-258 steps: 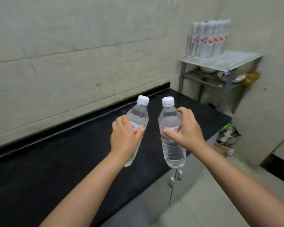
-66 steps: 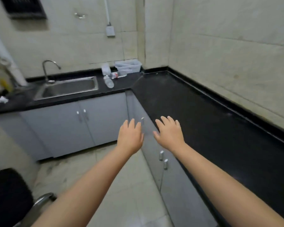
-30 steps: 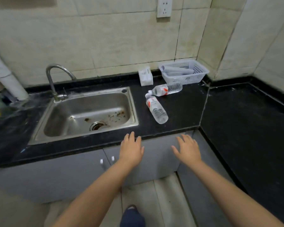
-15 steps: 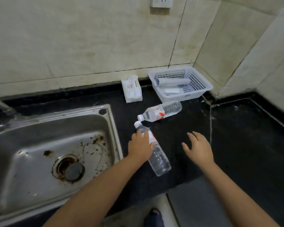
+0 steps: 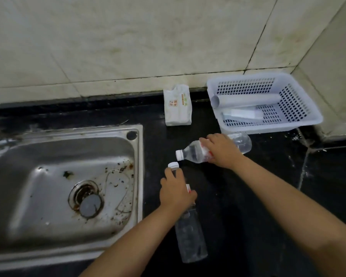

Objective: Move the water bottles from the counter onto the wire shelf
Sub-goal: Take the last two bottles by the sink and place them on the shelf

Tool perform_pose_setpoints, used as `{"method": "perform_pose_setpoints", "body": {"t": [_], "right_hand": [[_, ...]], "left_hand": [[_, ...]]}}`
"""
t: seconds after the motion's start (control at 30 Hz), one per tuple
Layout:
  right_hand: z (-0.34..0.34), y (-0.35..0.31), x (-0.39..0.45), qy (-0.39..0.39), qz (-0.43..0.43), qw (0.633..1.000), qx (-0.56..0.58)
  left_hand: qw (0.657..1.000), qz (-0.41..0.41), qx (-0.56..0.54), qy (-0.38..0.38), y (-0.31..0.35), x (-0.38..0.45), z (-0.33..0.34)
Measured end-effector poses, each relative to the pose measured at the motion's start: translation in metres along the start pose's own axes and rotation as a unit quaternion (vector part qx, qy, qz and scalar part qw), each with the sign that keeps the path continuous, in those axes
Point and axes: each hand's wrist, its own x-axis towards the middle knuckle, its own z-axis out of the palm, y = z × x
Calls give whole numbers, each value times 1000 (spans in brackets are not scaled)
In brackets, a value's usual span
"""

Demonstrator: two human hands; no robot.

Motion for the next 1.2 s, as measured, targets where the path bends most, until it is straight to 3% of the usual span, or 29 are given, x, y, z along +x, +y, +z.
{"method": "perform_pose_setpoints", "body": {"t": [0.13,0.27,0.37,0.53,0.73,0.9,1.03,1.1,1.2], "right_hand": [[-1,-3,-4,-2,0,1000,6],[8,-20,-32,-42,145,983,105],[23,-33,-57,-41,204,968,143],[30,-46,-47,23,208,965,161],[32,-53,-52,52,232,954,182],[21,-58,-87,163,249,943,148],[-1,-72,-141,218,273,917,193],[2,-85,-177,242,318,887,233],[3,-125,-231,292,410,824,261]], "left_hand": [[999,-19,-40,15,-2,4,0],[997,-36,-46,41,-7,11,-6],[998,-45,-29,36,-6,14,-6],[991,-102,88,-1,5,14,-4],[994,-93,49,39,4,7,2],[997,16,53,45,3,-8,-4],[979,164,94,72,2,-32,-13],[960,242,116,81,-1,-46,-18],[887,410,142,158,-6,-67,-18]]}}
